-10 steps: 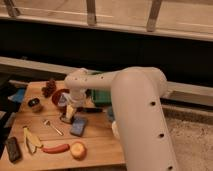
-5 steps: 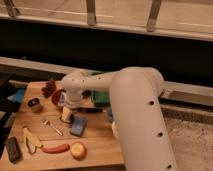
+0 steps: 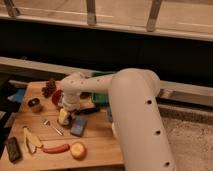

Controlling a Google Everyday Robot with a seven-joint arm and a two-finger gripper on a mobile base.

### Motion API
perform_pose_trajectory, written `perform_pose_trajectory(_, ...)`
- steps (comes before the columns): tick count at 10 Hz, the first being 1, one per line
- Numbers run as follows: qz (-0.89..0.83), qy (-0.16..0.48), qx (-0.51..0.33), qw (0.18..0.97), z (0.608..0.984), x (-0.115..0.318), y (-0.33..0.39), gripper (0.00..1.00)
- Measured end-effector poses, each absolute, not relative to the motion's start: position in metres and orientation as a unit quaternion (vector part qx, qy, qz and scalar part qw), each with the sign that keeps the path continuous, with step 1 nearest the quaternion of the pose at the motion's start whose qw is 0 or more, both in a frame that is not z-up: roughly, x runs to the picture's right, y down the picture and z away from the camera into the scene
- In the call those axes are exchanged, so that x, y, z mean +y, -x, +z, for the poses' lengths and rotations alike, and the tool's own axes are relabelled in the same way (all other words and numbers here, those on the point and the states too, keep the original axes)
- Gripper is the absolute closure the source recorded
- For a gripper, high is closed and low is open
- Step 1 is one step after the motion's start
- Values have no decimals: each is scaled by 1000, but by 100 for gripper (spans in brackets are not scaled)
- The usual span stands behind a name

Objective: Place brush in plastic cup

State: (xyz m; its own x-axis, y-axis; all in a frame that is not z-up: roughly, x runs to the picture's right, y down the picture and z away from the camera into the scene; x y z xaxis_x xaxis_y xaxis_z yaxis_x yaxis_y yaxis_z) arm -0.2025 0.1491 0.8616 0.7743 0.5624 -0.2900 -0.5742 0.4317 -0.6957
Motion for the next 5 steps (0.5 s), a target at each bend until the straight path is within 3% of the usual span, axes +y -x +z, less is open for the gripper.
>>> perform_pose_trajectory(3,331,420,-3,845,870,157,206,21)
perform_pose_trajectory(5,329,419,-4,846,870,158,207,38)
